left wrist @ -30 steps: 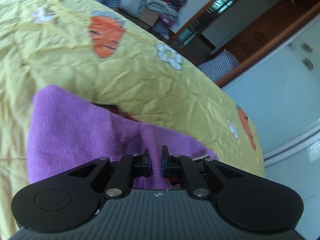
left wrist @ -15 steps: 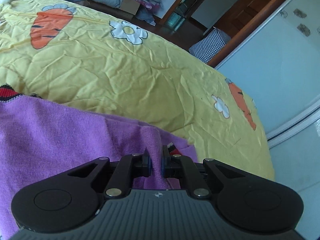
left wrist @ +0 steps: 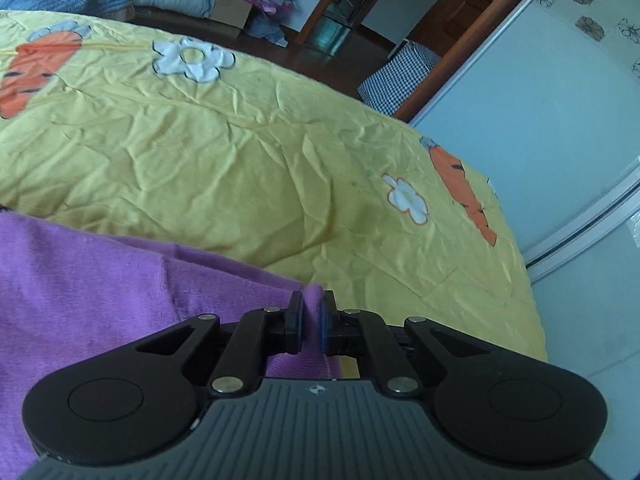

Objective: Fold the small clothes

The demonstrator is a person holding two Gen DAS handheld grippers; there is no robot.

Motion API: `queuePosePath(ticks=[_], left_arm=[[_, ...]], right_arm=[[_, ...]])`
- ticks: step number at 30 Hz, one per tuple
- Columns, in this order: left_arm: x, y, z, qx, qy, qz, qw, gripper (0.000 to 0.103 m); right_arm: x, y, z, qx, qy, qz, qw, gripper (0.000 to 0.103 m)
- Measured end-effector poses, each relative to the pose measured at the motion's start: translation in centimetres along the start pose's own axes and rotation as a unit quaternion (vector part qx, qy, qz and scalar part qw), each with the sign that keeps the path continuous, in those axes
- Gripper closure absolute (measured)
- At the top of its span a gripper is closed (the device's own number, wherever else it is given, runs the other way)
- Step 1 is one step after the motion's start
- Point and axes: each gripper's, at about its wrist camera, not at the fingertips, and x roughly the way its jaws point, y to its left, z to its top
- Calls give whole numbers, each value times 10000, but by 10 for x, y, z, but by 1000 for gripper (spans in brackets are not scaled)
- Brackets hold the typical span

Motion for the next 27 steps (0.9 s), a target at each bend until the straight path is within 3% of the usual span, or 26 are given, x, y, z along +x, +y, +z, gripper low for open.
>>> queuePosePath(ticks=[11,15,17,19,22,23,24,27], left_arm=[[24,-22,-11,-7,114,-222,9997,96],[36,-30,-17,70,214,-228,9995,96],[40,-28,-17,-13,270,-256,9993,92],[30,-24,-12,-188,293,-308,9989,80],[-31,-13,-1,-197,-190,-517,9983,45],[-57,-7,-2,-127,-408,-534,9977,19],[-82,0,-6,-21,-591,-502,9970,0],[-141,23,-34,252,-749,-178,9967,0]], right_arm=[[-13,-7,-4,79,-66,-175,9998,99],[-2,-18,-6,329,301,-206,9988,97],[0,-18,-3,245,385,-195,9988,89],[-8,-18,3,68,399,-294,9987,78],[-21,-30,23,-78,173,-40,9998,77],[-19,-34,33,-133,160,140,9997,77],[-13,-39,45,-134,173,424,9989,77],[32,-55,77,143,630,1248,9901,77]])
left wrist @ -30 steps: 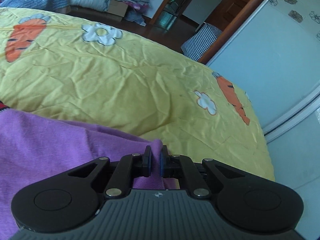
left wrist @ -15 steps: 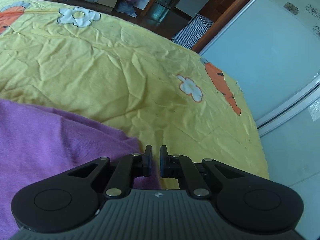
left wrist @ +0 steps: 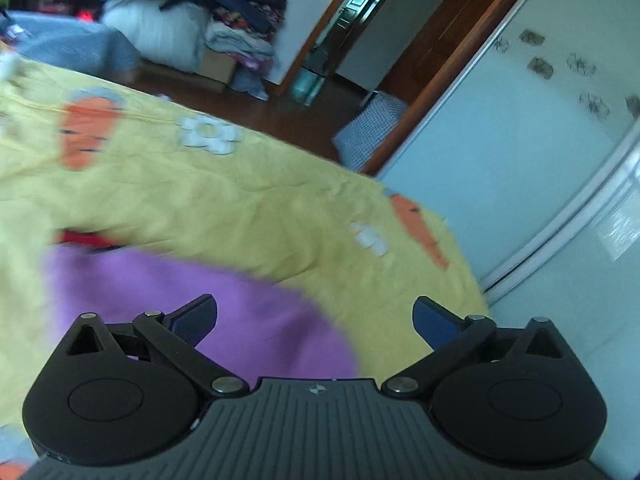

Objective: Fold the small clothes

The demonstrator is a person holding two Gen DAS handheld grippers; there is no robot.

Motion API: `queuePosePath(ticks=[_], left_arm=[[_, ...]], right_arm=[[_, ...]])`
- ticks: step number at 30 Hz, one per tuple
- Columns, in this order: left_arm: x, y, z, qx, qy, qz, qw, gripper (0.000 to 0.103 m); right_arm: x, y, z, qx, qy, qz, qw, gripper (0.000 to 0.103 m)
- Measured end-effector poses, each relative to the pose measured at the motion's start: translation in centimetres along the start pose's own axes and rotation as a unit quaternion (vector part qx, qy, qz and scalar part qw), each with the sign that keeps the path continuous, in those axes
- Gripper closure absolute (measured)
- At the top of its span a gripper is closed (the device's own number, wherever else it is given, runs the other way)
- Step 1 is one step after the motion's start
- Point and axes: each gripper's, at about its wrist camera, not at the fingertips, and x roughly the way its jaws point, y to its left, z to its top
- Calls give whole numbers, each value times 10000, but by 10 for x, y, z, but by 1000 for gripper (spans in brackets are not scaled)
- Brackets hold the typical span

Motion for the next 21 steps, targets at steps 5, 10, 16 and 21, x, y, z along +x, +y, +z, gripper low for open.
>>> queuePosePath(ticks=[5,10,16,21], left_arm=[[-42,12,-75,362,305,274,9985,0],[-27,0,-136,814,440,571,9941,0],[-20,-11,-152,1003,382,682,9919,0],[-7,-20,-146,1054,531,754,9901,0]], right_arm=[[71,-42,43,849,353,512,9944,77],[123,-67,61,1507,826,661,9829,78],[117,-24,78,300,450,151,9984,99],[125,-22,90,-55,362,-248,9990,100]])
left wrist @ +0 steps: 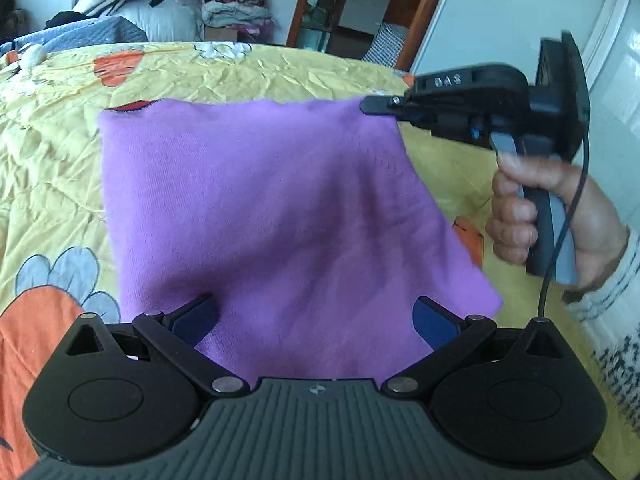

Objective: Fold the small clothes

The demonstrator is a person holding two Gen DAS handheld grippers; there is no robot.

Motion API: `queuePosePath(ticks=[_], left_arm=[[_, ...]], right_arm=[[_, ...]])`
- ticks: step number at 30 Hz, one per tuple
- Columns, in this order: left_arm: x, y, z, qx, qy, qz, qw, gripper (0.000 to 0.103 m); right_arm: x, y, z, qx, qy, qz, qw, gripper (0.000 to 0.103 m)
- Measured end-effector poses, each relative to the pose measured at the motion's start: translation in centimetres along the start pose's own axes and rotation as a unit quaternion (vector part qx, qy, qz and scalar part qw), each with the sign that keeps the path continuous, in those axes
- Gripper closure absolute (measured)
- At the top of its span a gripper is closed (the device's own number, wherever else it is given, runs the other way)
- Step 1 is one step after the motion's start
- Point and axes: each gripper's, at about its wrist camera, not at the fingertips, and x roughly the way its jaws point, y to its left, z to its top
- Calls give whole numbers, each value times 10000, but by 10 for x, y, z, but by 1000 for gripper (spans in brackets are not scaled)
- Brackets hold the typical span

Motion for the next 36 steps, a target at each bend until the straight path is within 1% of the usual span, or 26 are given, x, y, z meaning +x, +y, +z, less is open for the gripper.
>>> queuePosePath(ticks=[1,2,3,4,5,6,7,8,9,10,11,12,14,15,16,17,18,19,20,23,26,29,30,31,33,36], left_arm=[[4,-2,-1,21,57,67,10000,0],[7,-4,-2,33,108,109,9999,0],[11,-6,-3,61,139,160,9998,0],[13,-8,-5,129,139,233,9995,0],[12,-10,-6,181,142,279,9993,0],[11,-11,-7,157,161,278,9994,0],[10,-10,-7,87,168,236,9995,0],[10,-8,-7,42,173,215,9996,0],[9,-7,-8,27,180,209,9996,0],[9,-7,-8,12,169,201,9997,0],[9,-6,-8,0,162,210,9996,0],[10,-8,-9,25,159,241,9996,0],[10,-12,-11,85,130,329,9993,0],[11,-13,-11,82,112,370,9992,0],[12,-14,-12,87,100,403,9991,0],[12,-16,-12,115,98,435,9989,0],[12,-17,-13,135,94,453,9988,0],[13,-17,-14,140,90,455,9988,0],[13,-17,-14,159,85,460,9988,0],[13,-17,-13,171,88,460,9988,0],[12,-16,-13,100,75,448,9989,0],[12,-17,-14,135,61,472,9988,0],[12,-17,-15,158,56,475,9987,0],[11,-17,-16,181,54,470,9987,0],[5,-15,-19,158,46,425,9990,0],[-14,1,-19,-120,-112,256,9995,0]], right_arm=[[9,-2,-2,-82,158,-144,9997,99],[22,-7,-5,-87,433,-207,9988,96],[29,-11,-9,-67,594,-222,9980,92],[27,-12,-11,-94,597,-307,9977,84],[17,-11,-13,-162,508,-491,9974,57],[4,-7,-14,-294,334,-565,9974,36],[-13,0,-17,-474,121,-550,9973,35],[-33,8,-23,-687,-80,-488,9964,35],[-51,16,-30,-796,-209,-316,9961,36],[-64,24,-38,-871,-225,-4,9959,37],[-74,33,-48,-997,-203,318,9943,42],[-80,41,-58,-1092,-147,452,9929,51],[-76,50,-75,-1207,200,464,9914,64],[-69,49,-83,-1255,395,513,9900,68],[-62,46,-90,-1331,539,398,9888,69],[-52,42,-96,-1537,673,37,9858,79],[-48,38,-99,-1711,627,-176,9831,97],[-50,30,-96,-1533,588,-126,9863,100],[-52,24,-91,-1254,611,-43,9902,100],[-69,43,-92,-1601,523,-312,9852,98],[-93,58,-103,-1737,437,-119,9838,96],[-96,60,-124,-1946,722,-233,9779,96],[-92,52,-132,-2032,819,-433,9747,97],[-95,44,-136,-2093,690,-407,9746,97],[-103,35,-129,-1752,686,-367,9814,97],[-110,47,-120,-2051,435,-487,9766,95]])
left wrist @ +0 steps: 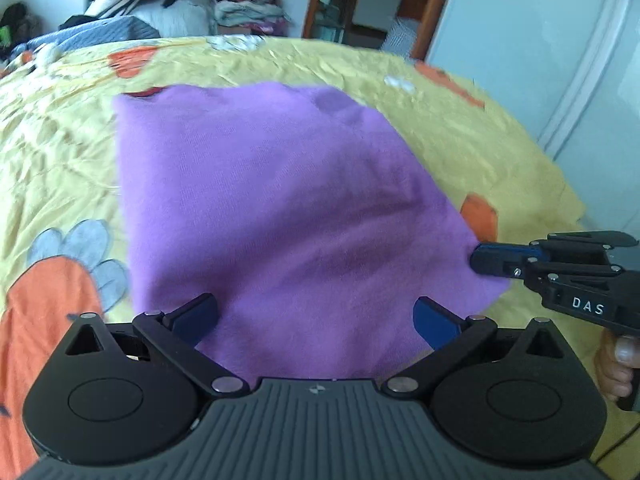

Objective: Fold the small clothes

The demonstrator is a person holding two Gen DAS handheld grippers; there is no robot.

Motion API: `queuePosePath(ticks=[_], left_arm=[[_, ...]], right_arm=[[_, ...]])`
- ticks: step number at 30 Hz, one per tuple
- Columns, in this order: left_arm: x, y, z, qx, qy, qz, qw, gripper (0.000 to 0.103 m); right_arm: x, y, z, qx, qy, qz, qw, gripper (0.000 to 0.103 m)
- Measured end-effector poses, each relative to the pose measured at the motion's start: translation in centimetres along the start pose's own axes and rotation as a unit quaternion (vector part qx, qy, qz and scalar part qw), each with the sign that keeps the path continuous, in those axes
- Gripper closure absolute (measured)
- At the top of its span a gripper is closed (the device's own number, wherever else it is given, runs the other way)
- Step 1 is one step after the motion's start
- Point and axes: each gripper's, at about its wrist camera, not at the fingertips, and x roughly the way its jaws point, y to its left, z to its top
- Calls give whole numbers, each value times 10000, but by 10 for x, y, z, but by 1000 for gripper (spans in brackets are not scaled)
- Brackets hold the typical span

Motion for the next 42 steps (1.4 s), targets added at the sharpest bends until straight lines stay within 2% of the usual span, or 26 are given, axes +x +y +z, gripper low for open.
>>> queuePosePath(ticks=[3,5,7,11,14,16,19,21,24,26,28,30,33,35,37,38,40,41,42], left_arm=[[-9,27,19,-464,-272,50,9985,0],[0,42,41,-643,-275,211,9973,0],[16,54,63,-670,-296,392,9965,0],[66,70,90,-495,39,980,9940,0],[78,84,92,-665,33,836,9943,0],[76,86,95,-682,25,881,9938,0],[66,90,97,-885,-319,766,9926,0],[64,91,106,-834,-512,758,9923,0],[80,94,124,-748,-360,999,9915,0],[98,96,133,-547,-135,1346,9893,0],[114,101,134,-297,15,1774,9837,0],[114,115,131,-532,-113,1639,9850,0],[105,118,133,-526,-74,1758,9830,0],[97,116,133,-543,-269,1709,9834,1],[95,111,136,-444,-420,1708,9834,0],[98,107,139,-311,-457,1810,9819,0],[115,103,142,-8,-253,2201,9752,0],[123,104,142,149,-177,2345,9718,0],[123,106,139,261,-333,2321,9718,0]], right_arm=[[12,3,21,-67,-97,50,9999,95],[33,5,36,-143,-159,135,9997,95],[58,4,50,-93,-103,137,9998,95],[95,-8,62,-60,18,-134,9999,96],[101,-20,64,210,4,-14,9998,96],[96,-19,66,225,-14,3,9997,96],[88,-13,77,59,-156,-97,9998,93],[94,-15,88,71,-157,-49,9998,91],[120,-19,105,-25,22,-128,9999,91],[142,-24,112,-20,185,-147,9997,91],[160,-27,116,-185,245,-488,9983,89],[170,-32,122,-115,185,-628,9978,86],[166,-25,134,-280,128,-746,9967,85],[166,-20,137,-317,59,-597,9977,84],[183,-22,140,-176,274,-404,9987,84],[192,-22,141,-213,358,-291,9987,85],[209,-18,142,-505,337,-399,9974,85],[214,-16,144,-643,306,-512,9962,79],[218,-20,148,-607,308,-677,9954,50]])
